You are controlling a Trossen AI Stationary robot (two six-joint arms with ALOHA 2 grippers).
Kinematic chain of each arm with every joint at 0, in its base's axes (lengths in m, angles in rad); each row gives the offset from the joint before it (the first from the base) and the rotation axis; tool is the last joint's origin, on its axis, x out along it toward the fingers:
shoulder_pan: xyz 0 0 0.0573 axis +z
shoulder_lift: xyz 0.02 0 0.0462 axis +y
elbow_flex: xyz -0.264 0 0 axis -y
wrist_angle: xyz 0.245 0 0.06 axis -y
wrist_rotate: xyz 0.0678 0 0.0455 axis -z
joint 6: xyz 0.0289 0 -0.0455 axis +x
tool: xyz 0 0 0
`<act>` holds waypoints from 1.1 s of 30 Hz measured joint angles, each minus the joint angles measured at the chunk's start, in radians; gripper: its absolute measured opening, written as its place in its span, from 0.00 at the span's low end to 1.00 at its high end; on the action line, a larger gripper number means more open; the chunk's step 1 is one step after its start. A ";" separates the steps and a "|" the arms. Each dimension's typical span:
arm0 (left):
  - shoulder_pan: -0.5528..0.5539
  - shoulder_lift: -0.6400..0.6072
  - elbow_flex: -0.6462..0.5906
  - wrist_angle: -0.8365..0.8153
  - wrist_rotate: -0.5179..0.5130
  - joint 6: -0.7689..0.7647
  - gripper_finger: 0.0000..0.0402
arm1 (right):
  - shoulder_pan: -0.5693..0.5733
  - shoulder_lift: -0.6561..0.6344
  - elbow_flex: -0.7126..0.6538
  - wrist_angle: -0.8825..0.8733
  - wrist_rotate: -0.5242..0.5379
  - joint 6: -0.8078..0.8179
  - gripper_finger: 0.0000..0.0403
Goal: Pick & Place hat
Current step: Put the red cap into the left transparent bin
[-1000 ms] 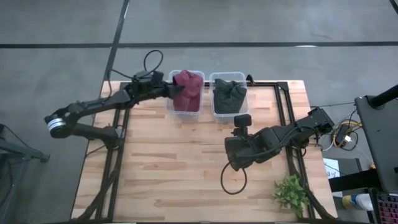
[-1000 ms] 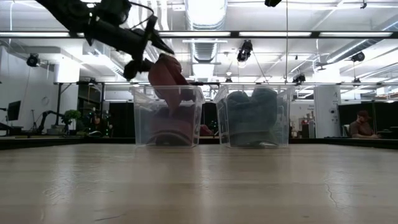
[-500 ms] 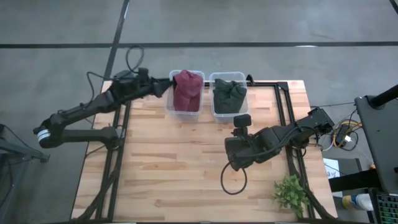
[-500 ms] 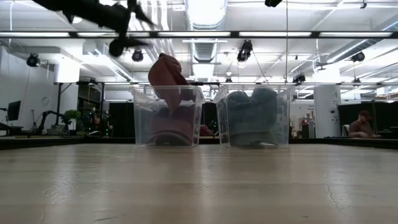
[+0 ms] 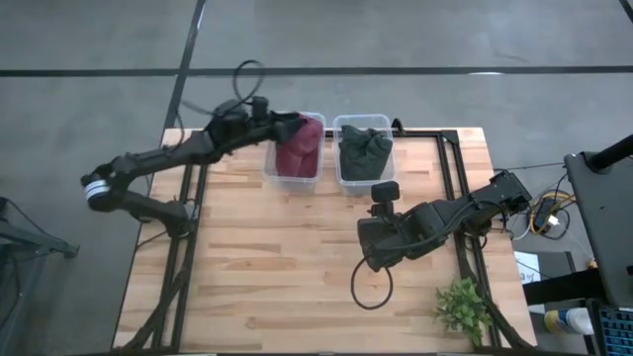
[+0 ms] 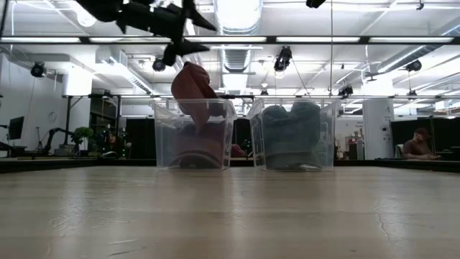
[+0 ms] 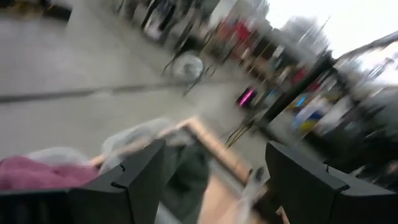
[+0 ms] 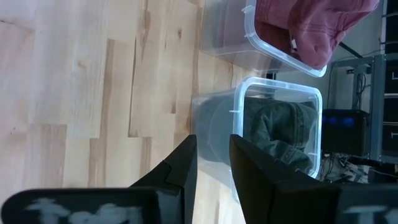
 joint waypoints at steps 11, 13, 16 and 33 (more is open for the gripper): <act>-0.002 0.286 0.565 -1.005 -0.234 0.267 0.66 | 0.000 0.000 0.000 0.000 0.001 0.003 0.24; -0.001 0.333 0.629 -1.089 -0.239 0.279 0.66 | 0.000 0.000 0.000 0.000 0.001 0.001 0.24; -0.011 0.398 0.685 -1.191 -0.240 0.296 0.66 | 0.000 0.000 0.000 0.000 0.001 0.001 0.23; -0.044 0.588 0.693 -1.144 -0.149 0.303 0.66 | 0.000 0.000 0.000 0.000 0.003 0.005 0.24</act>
